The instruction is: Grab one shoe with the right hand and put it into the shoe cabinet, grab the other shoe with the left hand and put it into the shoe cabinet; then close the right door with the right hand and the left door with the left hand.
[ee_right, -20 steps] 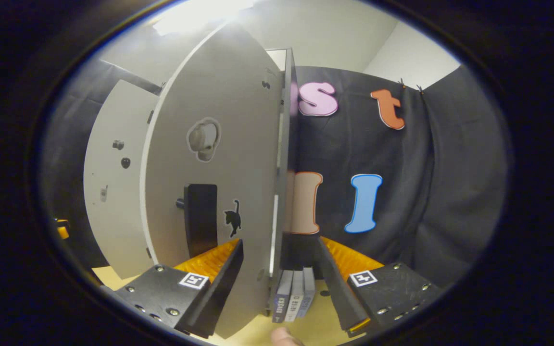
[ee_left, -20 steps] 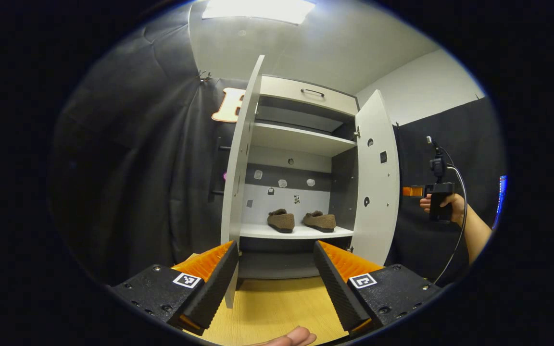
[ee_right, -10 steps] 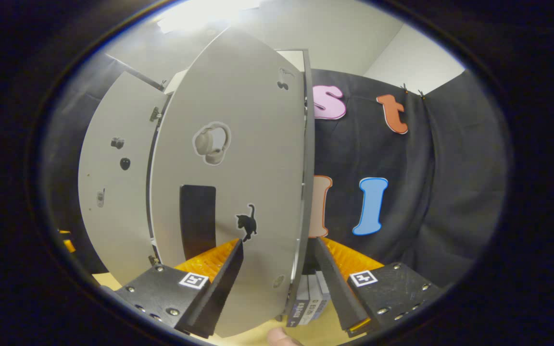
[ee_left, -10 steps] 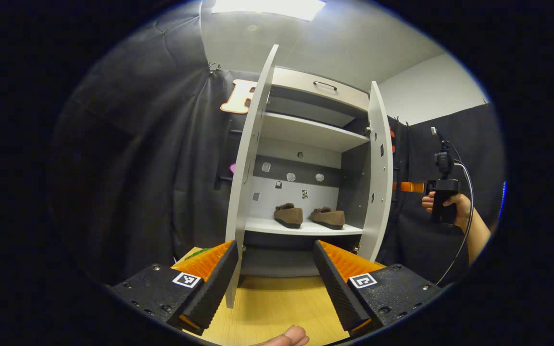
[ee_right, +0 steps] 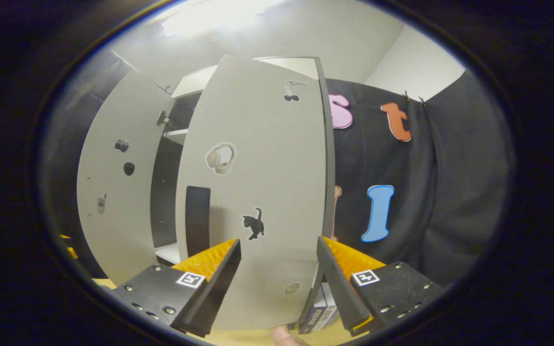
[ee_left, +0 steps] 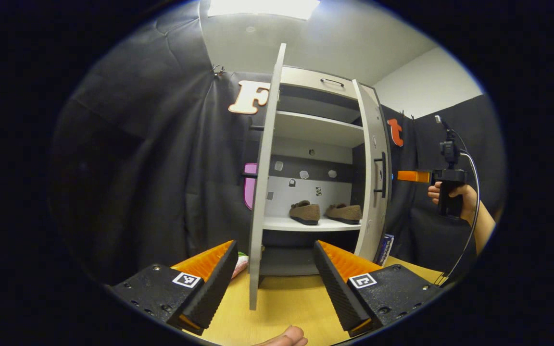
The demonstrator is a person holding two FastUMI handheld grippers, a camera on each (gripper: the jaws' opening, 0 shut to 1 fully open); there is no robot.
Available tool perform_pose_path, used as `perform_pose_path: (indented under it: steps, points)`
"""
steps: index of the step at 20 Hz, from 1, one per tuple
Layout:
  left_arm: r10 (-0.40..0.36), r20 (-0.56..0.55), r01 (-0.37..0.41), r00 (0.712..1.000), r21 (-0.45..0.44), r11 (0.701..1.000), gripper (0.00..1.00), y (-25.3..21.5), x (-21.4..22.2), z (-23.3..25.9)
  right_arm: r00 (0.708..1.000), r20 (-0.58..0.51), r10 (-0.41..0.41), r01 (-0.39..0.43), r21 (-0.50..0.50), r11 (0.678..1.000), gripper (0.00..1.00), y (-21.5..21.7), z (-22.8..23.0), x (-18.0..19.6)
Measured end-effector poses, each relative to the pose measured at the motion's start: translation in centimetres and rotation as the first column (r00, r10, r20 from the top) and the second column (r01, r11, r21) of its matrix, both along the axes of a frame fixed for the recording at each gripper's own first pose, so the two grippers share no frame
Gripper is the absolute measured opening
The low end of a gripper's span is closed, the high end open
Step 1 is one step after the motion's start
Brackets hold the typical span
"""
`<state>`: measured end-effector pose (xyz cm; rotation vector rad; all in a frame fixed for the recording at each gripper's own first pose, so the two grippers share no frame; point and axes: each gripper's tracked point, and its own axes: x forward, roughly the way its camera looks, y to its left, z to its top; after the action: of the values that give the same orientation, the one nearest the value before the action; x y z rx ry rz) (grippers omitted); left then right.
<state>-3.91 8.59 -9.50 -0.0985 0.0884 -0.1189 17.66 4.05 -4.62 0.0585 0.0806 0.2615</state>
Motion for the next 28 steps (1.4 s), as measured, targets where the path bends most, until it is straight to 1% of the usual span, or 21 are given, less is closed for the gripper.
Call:
perform_pose_path:
  steps: [2, 4, 5, 6, 7, 8, 9, 10, 12, 13, 16, 18, 19, 20, 21, 22, 23, 25, 26, 27, 28]
  points:
    - [0.024, 0.002, -0.024, 1.0, 0.023, 0.999, 0.96, 1.6, -0.2, -0.3, 1.0, -0.005, -0.005, 0.005, -0.016, 1.0, 0.93, -0.6, -0.3, -0.5]
    - [0.059, 0.013, -0.059, 0.998, 0.059, 0.996, 0.96, 3.5, -0.1, 0.0, 1.0, -0.005, 0.006, -0.006, -0.037, 0.999, 0.93, -0.7, -0.6, -1.5]
    - [0.083, 0.013, -0.084, 0.996, 0.079, 0.993, 0.92, 4.7, 0.1, 0.0, 1.0, -0.001, 0.01, -0.01, -0.045, 0.999, 0.93, -0.9, -0.7, -1.9]
    - [0.105, 0.014, -0.106, 0.994, 0.093, 0.99, 0.96, 5.9, 0.4, 0.1, 1.0, 0.003, 0.017, -0.017, -0.051, 0.999, 0.93, -0.9, -0.7, -2.4]
    - [0.117, 0.016, -0.118, 0.993, 0.096, 0.988, 0.92, 6.9, 0.8, 0.3, 0.999, 0.007, 0.032, -0.031, -0.053, 0.998, 0.94, -0.7, -0.7, -3.1]
    - [0.122, 0.015, -0.123, 0.992, 0.088, 0.989, 0.96, 7.4, 1.0, 0.6, 0.999, 0.011, 0.045, -0.045, -0.051, 0.998, 0.94, -0.3, -0.7, -3.8]
    - [0.122, 0.008, -0.122, 0.993, 0.075, 0.99, 0.93, 7.9, 1.3, 0.6, 0.998, 0.011, 0.058, -0.058, -0.051, 0.997, 0.95, -0.1, -0.6, -4.5]
    - [0.119, -0.005, -0.118, 0.993, 0.064, 0.991, 0.93, 8.5, 1.6, 0.6, 0.997, 0.014, 0.075, -0.074, -0.048, 0.996, 0.94, 0.2, -0.6, -5.2]
    - [0.104, -0.015, -0.103, 0.994, 0.057, 0.993, 0.93, 9.7, 2.4, 0.9, 0.995, 0.012, 0.095, -0.095, -0.043, 0.995, 0.94, 0.9, -0.5, -6.7]
    - [0.097, -0.024, -0.095, 0.995, 0.059, 0.994, 0.96, 10.5, 3.0, 1.1, 0.994, 0.015, 0.108, -0.107, -0.04, 0.993, 0.94, 1.4, -0.3, -7.4]
    - [0.102, -0.042, -0.099, 0.994, 0.057, 0.993, 0.96, 13.1, 4.6, 2.1, 0.993, 0.014, 0.114, -0.114, -0.042, 0.993, 0.94, 2.2, 0.0, -9.6]
    - [0.11, -0.036, -0.108, 0.993, 0.058, 0.992, 0.96, 15.1, 6.1, 3.5, 0.996, 0.003, 0.084, -0.084, -0.051, 0.995, 0.94, 2.1, -0.2, -10.9]
    - [0.109, -0.04, -0.106, 0.993, 0.061, 0.992, 0.99, 16.1, 6.9, 4.4, 0.998, 0.0, 0.066, -0.065, -0.053, 0.996, 0.96, 2.0, -0.3, -11.7]
    - [0.099, -0.047, -0.096, 0.994, 0.061, 0.993, 0.96, 17.0, 7.5, 4.5, 0.999, 0.0, 0.051, -0.051, -0.048, 0.998, 0.96, 2.0, -0.3, -12.4]
    - [0.11, -0.051, -0.107, 0.993, 0.051, 0.993, 0.99, 17.9, 8.4, 4.9, 0.999, -0.001, 0.037, -0.037, -0.045, 0.998, 0.94, 2.0, -0.3, -13.1]
    - [0.116, -0.065, -0.113, 0.991, 0.043, 0.993, 0.96, 18.7, 9.2, 5.3, 1.0, 0.0, 0.02, -0.02, -0.045, 0.999, 0.94, 2.0, -0.4, -13.7]
    - [0.104, -0.083, -0.102, 0.991, 0.022, 0.995, 0.92, 18.9, 9.8, 5.4, 1.0, 0.003, 0.0, 0.0, -0.052, 0.999, 0.96, 1.9, -0.6, -14.3]
    - [0.078, -0.103, -0.078, 0.992, 0.002, 0.997, 0.94, 19.4, 10.5, 5.8, 0.999, 0.024, -0.046, 0.048, -0.059, 0.997, 0.96, 1.4, -0.4, -15.5]
    - [0.088, -0.095, -0.087, 0.992, 0.011, 0.996, 0.94, 20.1, 11.0, 6.3, 0.998, 0.021, -0.065, 0.066, -0.057, 0.996, 0.95, 1.2, -0.5, -16.2]
    - [0.099, -0.092, -0.096, 0.991, 0.031, 0.995, 0.96, 20.6, 11.6, 6.7, 0.998, 0.012, -0.06, 0.061, -0.05, 0.997, 0.95, 1.6, -0.9, -16.9]
    - [0.091, -0.09, -0.087, 0.992, 0.051, 0.995, 0.96, 20.4, 12.0, 6.9, 0.999, 0.002, -0.046, 0.046, -0.025, 0.999, 0.95, 2.2, -1.1, -17.8]
